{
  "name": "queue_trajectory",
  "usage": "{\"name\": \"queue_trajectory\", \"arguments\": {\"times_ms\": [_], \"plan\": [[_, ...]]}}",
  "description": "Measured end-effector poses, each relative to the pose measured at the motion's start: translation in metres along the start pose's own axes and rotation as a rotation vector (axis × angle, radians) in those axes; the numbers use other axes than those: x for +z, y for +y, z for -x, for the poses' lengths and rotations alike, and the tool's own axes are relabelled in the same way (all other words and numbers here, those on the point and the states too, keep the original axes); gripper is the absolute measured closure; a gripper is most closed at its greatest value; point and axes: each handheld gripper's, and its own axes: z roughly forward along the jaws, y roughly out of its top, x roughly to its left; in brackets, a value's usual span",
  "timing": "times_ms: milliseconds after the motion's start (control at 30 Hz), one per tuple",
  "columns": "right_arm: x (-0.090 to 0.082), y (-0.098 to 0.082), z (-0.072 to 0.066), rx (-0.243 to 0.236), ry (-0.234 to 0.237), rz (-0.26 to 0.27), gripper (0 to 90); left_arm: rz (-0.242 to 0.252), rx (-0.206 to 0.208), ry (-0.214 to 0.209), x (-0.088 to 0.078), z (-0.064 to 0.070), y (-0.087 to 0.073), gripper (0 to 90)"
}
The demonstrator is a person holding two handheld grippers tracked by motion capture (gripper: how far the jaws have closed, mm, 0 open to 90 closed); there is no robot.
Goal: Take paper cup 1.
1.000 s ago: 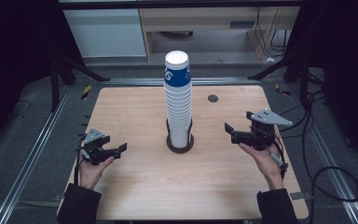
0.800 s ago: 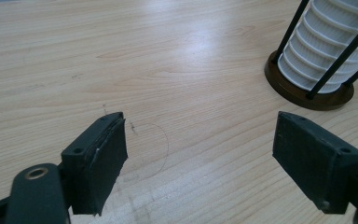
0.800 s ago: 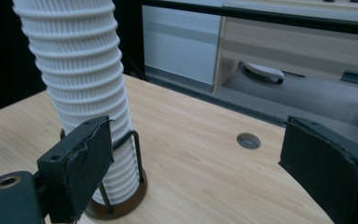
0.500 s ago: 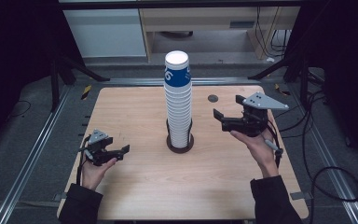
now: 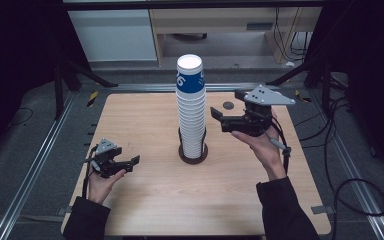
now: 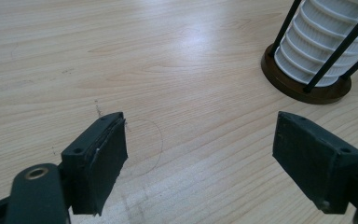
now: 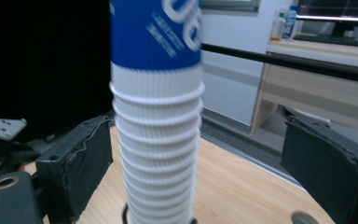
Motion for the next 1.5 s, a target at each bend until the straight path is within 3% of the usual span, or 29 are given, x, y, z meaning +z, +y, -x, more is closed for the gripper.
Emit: {"name": "queue_trajectory", "arguments": {"times_ms": [233,433,767,1067,1333,1367,1500], "plan": [[0.017,0.021,-0.014,-0.008,0.052,0.034,8.4,-0.005,0.006,-0.001,0.002,0.002,0.000,17.0],[0.034,0.031,-0.015,0.010,0.053,0.044,7.9,-0.005,0.005,-0.003,0.001,0.002,0.000,17.0],[0.065,0.028,-0.011,0.053,0.066,0.034,8.1,-0.010,0.006,-0.009,0.003,0.002,-0.001,17.0],[0.091,0.029,-0.014,0.041,0.074,0.017,10.0,-0.014,0.009,-0.012,0.004,0.002,-0.001,17.0],[0.101,0.027,-0.016,0.028,0.062,0.003,13.8,-0.016,0.009,-0.014,0.004,0.003,-0.001,16.9],[0.103,0.027,-0.015,0.050,0.080,0.006,16.4,-0.019,0.010,-0.014,0.004,0.003,-0.001,17.0],[0.102,0.027,-0.016,0.042,0.078,0.008,17.7,-0.022,0.011,-0.015,0.005,0.003,-0.001,16.9]]}}
